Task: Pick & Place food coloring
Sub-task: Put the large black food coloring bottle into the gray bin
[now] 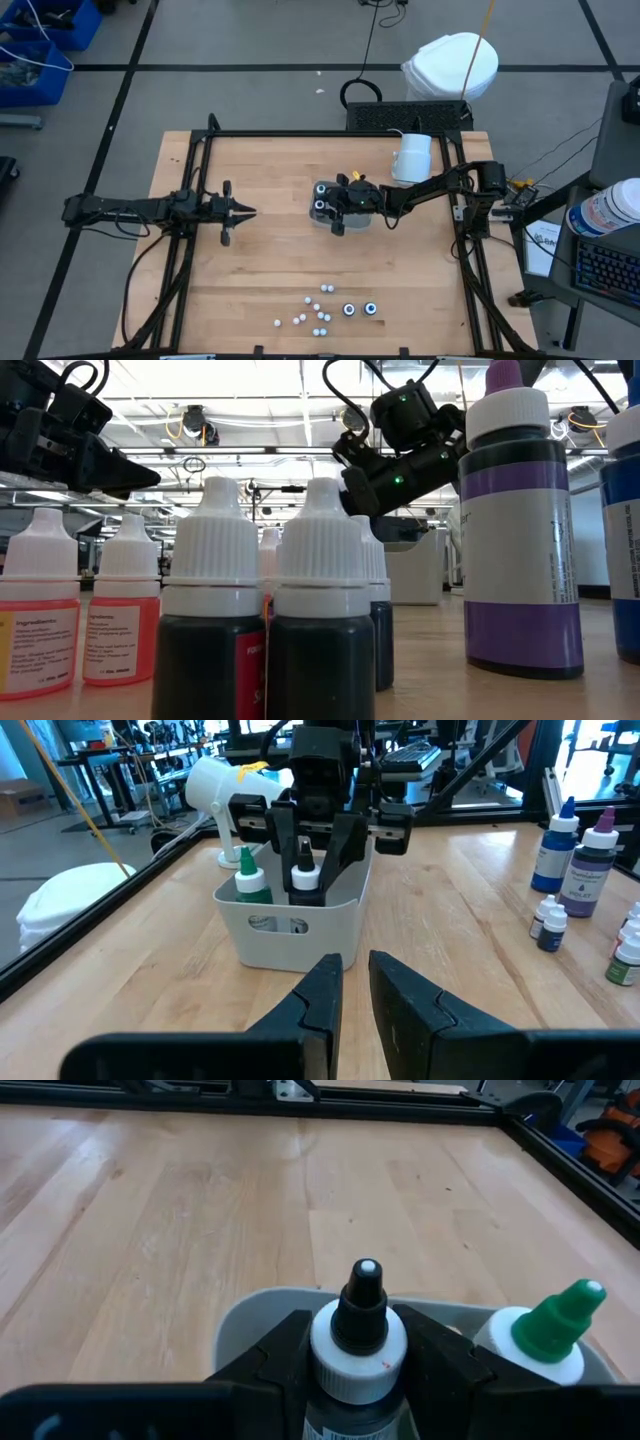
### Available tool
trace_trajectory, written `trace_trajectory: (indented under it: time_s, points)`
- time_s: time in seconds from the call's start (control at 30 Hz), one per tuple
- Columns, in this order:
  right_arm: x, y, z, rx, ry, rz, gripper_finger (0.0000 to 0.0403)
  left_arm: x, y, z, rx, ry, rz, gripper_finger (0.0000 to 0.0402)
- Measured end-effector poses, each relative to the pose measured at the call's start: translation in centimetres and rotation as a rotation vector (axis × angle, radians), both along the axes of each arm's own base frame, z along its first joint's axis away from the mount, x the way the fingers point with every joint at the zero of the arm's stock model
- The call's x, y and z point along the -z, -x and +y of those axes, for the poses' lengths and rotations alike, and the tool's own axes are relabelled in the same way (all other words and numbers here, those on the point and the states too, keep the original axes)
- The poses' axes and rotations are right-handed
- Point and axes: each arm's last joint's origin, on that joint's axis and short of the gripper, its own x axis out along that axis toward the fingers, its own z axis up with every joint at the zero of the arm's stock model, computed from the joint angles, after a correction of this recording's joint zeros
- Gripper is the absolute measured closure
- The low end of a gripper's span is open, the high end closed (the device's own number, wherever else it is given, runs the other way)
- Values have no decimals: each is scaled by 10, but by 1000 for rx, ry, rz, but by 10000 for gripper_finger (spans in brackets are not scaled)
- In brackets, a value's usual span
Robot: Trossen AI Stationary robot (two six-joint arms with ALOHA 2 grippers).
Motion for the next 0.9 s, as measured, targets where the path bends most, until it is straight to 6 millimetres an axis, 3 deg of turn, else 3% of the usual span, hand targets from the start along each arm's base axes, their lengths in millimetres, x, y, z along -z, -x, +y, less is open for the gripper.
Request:
trace_trajectory:
  time_s: [0.9]
  points:
    - [-2, -1, 0, 16, -35, -27, 285, 0, 0, 0, 2, -14, 1, 339]
